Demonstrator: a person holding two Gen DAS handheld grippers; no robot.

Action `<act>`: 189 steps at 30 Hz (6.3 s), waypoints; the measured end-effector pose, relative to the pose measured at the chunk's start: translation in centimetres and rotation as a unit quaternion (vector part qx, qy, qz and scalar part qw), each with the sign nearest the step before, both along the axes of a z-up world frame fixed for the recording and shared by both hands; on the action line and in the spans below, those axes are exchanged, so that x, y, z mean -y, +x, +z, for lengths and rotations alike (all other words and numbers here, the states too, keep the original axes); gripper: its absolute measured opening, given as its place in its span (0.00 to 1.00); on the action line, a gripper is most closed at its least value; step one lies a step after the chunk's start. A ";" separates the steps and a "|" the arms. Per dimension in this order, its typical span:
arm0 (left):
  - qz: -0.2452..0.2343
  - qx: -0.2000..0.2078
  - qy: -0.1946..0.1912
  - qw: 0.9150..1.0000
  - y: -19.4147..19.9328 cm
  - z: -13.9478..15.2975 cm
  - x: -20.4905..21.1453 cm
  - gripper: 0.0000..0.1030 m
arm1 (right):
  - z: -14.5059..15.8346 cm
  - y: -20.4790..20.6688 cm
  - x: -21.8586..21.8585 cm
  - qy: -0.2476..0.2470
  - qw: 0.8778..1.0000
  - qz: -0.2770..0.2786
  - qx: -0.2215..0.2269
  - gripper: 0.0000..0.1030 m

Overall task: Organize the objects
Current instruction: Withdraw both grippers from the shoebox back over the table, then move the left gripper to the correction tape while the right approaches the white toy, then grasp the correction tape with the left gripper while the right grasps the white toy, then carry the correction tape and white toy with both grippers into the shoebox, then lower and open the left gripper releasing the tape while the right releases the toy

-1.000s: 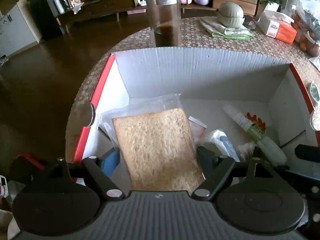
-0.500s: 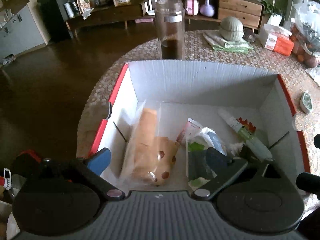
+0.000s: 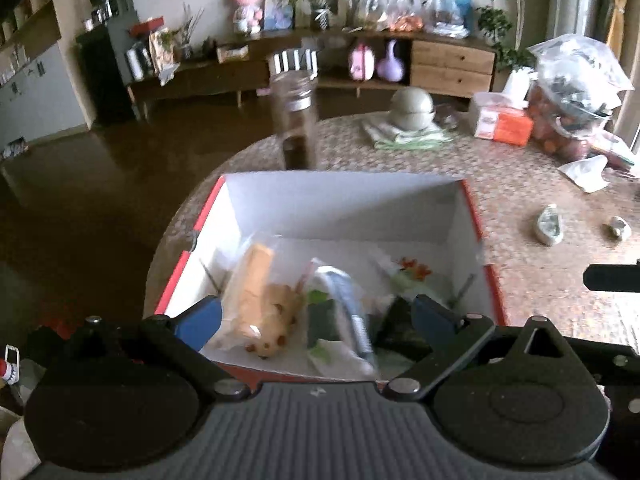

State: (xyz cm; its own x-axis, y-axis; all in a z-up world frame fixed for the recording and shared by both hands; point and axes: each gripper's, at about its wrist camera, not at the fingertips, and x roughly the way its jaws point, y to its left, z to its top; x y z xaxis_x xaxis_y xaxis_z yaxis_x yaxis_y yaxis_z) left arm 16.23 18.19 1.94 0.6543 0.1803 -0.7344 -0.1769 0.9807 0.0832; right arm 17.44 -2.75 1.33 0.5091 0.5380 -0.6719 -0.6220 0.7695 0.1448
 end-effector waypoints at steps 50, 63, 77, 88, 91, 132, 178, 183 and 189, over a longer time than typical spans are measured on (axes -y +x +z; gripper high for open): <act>-0.194 -0.041 -0.029 0.980 17.2 -8.1 26.2 1.00 | -7.3 12.5 31.1 -0.077 0.979 -0.188 -0.024 0.93; -0.213 -0.063 0.016 0.975 23.5 -12.9 27.1 1.00 | -11.2 19.4 31.0 -0.096 0.973 -0.204 -0.051 0.84; -0.226 -0.073 0.029 0.971 25.3 -15.0 27.8 0.91 | -13.2 21.5 30.8 -0.101 0.972 -0.202 -0.063 0.70; -0.230 -0.070 0.026 0.970 25.0 -14.6 28.3 0.50 | -13.4 21.3 30.0 -0.113 0.971 -0.205 -0.048 0.42; -0.224 -0.072 0.021 0.972 24.7 -14.5 28.2 0.50 | -12.9 20.7 30.0 -0.103 0.971 -0.209 -0.049 0.33; -0.168 0.001 -0.068 0.983 4.7 -3.7 23.2 0.49 | -1.8 1.0 22.0 -0.006 0.984 -0.176 -0.028 0.19; 0.001 -0.010 -0.016 1.000 2.9 -3.9 -5.1 0.47 | -4.6 4.9 -8.8 -0.066 0.998 0.000 -0.023 0.19; 0.002 -0.022 -0.023 0.999 3.2 -5.4 -5.4 0.47 | -5.8 5.5 -9.6 -0.072 0.997 0.008 -0.035 0.20; 0.001 -0.028 -0.027 0.999 3.4 -6.4 -5.2 0.47 | -6.9 5.8 -10.6 -0.078 0.996 0.022 -0.046 0.22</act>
